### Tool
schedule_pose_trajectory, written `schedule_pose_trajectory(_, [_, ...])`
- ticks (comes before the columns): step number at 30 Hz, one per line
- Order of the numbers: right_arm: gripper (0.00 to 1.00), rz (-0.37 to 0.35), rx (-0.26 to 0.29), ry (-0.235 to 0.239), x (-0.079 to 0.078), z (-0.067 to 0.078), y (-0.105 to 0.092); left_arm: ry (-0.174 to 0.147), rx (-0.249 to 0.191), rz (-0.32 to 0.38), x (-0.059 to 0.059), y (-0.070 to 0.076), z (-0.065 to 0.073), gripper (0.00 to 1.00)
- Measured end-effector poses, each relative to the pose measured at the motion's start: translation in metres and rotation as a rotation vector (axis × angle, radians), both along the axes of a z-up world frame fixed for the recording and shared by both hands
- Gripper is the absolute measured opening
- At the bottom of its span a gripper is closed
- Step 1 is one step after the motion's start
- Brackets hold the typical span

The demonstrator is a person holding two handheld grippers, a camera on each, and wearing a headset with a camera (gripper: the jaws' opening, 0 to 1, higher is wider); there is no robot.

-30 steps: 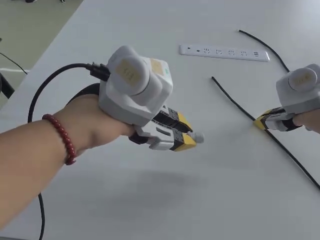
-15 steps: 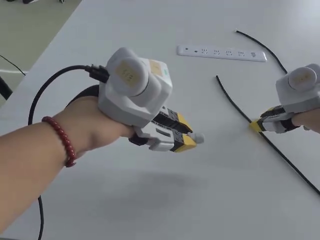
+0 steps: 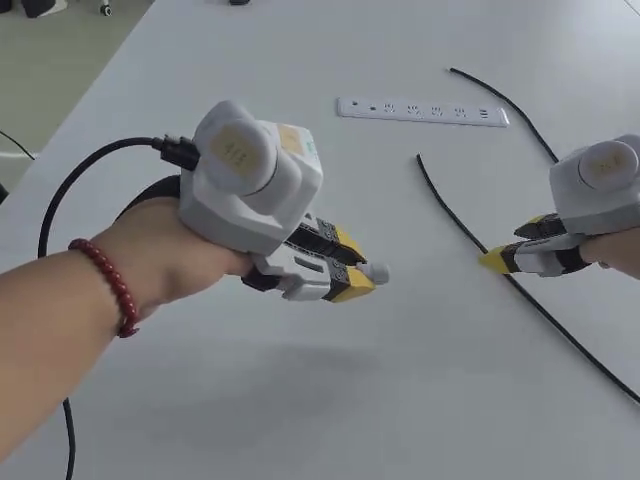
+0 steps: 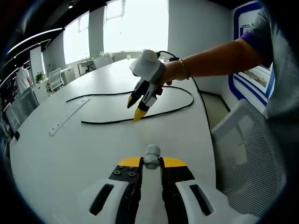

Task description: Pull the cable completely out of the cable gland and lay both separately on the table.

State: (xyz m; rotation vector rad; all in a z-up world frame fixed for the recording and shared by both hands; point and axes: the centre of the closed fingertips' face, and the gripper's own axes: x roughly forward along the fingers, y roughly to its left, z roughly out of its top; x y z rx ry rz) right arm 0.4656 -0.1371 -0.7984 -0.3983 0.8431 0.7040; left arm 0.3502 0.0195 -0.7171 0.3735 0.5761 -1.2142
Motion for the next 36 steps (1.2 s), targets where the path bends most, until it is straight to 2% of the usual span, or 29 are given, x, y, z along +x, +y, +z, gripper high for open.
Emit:
schedule_pose_trajectory(8, [0.38, 0.010, 0.016, -0.009, -0.008, 0.005, 0.001, 0.001, 0.004, 0.001, -0.002, -0.001, -0.001, 0.16])
schedule_pose_trajectory(14, [0.39, 0.021, 0.007, -0.008, -0.018, 0.005, -0.001, -0.003, -0.001, 0.012, -0.002, -0.001, 0.000, 0.16])
schedule_pose_trajectory(18, [0.40, 0.010, 0.026, -0.021, -0.025, 0.012, -0.002, -0.001, 0.000, 0.021, -0.001, 0.002, -0.001, 0.16])
schedule_pose_trajectory(20, [0.42, 0.008, 0.030, -0.027, -0.028, 0.014, -0.003, 0.000, 0.000, 0.024, -0.002, 0.003, -0.002, 0.16])
schedule_pose_trajectory(23, [0.47, -0.002, 0.071, -0.047, -0.037, 0.024, -0.001, 0.002, 0.001, 0.026, -0.003, 0.004, -0.003, 0.16])
schedule_pose_trajectory(26, [0.50, 0.005, 0.077, -0.069, -0.046, 0.032, -0.001, 0.002, -0.001, 0.031, -0.003, 0.005, -0.004, 0.16])
schedule_pose_trajectory(30, [0.65, -0.008, 0.113, -0.121, -0.056, 0.047, 0.001, 0.004, -0.002, 0.032, -0.004, 0.005, -0.005, 0.16])
schedule_pose_trajectory(32, [0.73, -0.009, 0.137, -0.166, -0.062, 0.058, 0.004, 0.005, -0.003, 0.033, -0.005, 0.004, -0.005, 0.16])
schedule_pose_trajectory(35, [0.80, -0.006, 0.139, -0.179, -0.071, 0.066, 0.005, 0.003, -0.002, 0.030, -0.007, 0.003, -0.005, 0.16])
schedule_pose_trajectory(36, [0.82, -0.010, 0.148, -0.200, -0.072, 0.071, 0.006, 0.001, -0.003, 0.030, -0.007, 0.003, -0.005, 0.16])
